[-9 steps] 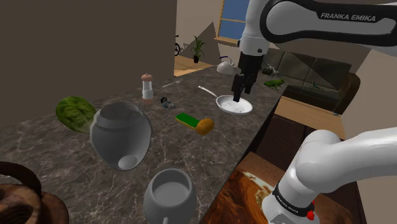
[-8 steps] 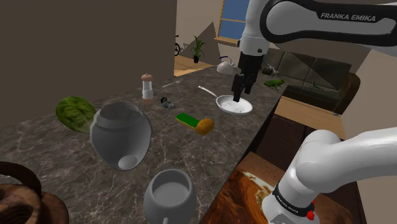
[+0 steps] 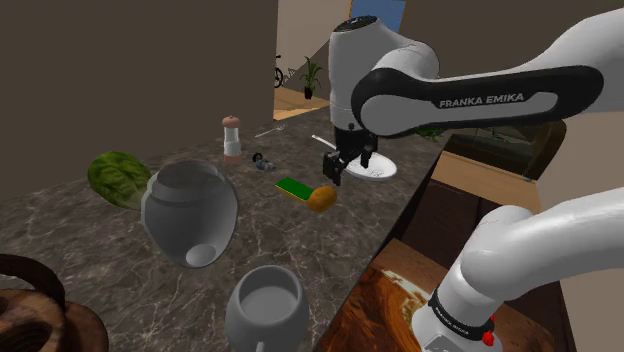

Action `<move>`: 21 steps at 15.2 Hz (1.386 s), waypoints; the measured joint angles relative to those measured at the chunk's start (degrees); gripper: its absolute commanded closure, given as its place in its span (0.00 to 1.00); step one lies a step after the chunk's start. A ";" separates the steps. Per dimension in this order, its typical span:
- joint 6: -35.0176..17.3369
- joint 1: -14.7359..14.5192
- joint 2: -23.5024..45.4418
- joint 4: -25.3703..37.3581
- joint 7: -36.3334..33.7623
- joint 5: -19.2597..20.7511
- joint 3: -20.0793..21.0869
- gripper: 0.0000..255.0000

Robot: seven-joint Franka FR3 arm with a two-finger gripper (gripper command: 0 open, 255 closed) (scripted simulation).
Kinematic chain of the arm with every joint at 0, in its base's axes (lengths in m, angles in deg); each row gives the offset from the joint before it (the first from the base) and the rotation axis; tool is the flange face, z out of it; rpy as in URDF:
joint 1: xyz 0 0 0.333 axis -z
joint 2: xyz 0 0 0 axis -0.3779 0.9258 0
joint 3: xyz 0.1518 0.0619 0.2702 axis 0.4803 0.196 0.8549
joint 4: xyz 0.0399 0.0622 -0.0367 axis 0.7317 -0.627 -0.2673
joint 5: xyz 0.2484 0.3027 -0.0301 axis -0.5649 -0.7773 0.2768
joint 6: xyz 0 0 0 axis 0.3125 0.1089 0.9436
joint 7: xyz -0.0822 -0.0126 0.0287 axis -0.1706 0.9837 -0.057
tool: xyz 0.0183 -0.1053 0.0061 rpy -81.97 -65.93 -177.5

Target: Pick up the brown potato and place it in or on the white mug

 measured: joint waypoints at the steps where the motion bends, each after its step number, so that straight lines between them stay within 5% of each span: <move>1: -1.49 1.08 1.86 -0.38 -4.13 1.20 2.74 0.00; 6: -3.38 8.95 15.41 3.71 -26.91 10.77 16.87 0.00; 11: 4.43 15.92 37.98 13.20 -53.78 28.22 27.85 0.00; 15: 13.12 12.64 53.45 23.08 -70.04 40.11 25.49 0.00; 21: -8.67 10.02 55.95 21.63 -72.43 42.68 18.99 0.00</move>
